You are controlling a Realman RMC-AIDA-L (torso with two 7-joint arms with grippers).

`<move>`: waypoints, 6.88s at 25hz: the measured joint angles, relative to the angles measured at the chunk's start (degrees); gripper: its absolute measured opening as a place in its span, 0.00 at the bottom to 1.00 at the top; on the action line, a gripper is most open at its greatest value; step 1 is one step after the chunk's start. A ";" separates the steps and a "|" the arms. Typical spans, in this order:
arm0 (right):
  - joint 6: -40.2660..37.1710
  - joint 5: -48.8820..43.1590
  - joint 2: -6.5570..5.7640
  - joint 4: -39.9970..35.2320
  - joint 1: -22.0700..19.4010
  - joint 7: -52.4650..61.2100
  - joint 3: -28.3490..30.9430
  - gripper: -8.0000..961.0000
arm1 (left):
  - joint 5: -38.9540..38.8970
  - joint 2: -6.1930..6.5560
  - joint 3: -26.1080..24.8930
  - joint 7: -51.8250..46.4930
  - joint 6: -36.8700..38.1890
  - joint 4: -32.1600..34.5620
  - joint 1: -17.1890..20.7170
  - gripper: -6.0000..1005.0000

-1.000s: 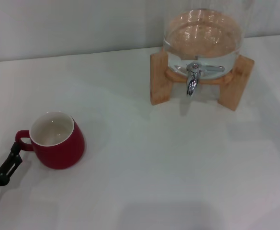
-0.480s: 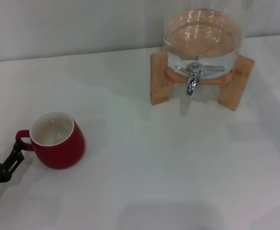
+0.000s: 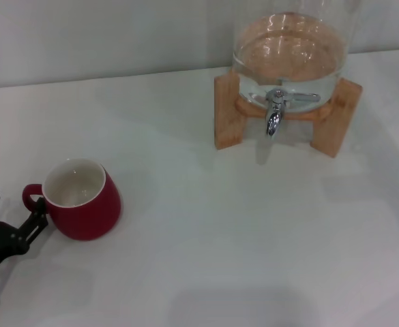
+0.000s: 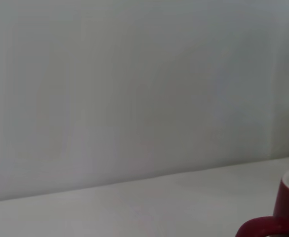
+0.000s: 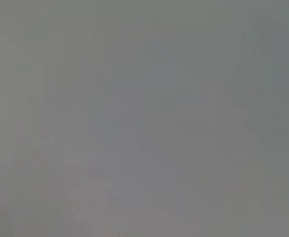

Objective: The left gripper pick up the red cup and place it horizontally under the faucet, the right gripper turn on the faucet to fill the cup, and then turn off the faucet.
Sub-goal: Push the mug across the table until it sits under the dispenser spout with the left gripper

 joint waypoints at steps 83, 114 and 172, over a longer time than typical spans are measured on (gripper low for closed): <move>4.50 -0.22 1.97 -0.34 0.24 0.50 -3.20 0.65 | -2.82 0.33 18.94 -7.12 27.29 -26.07 -9.44 0.16; 8.79 -0.21 2.11 -0.62 -0.25 0.43 -9.34 0.65 | -3.19 0.24 25.46 -9.90 46.33 -35.40 -14.39 0.18; 13.24 -0.21 2.20 -1.08 -0.58 0.52 -12.49 0.64 | -3.42 0.37 28.83 -16.47 52.34 -34.29 -20.60 0.21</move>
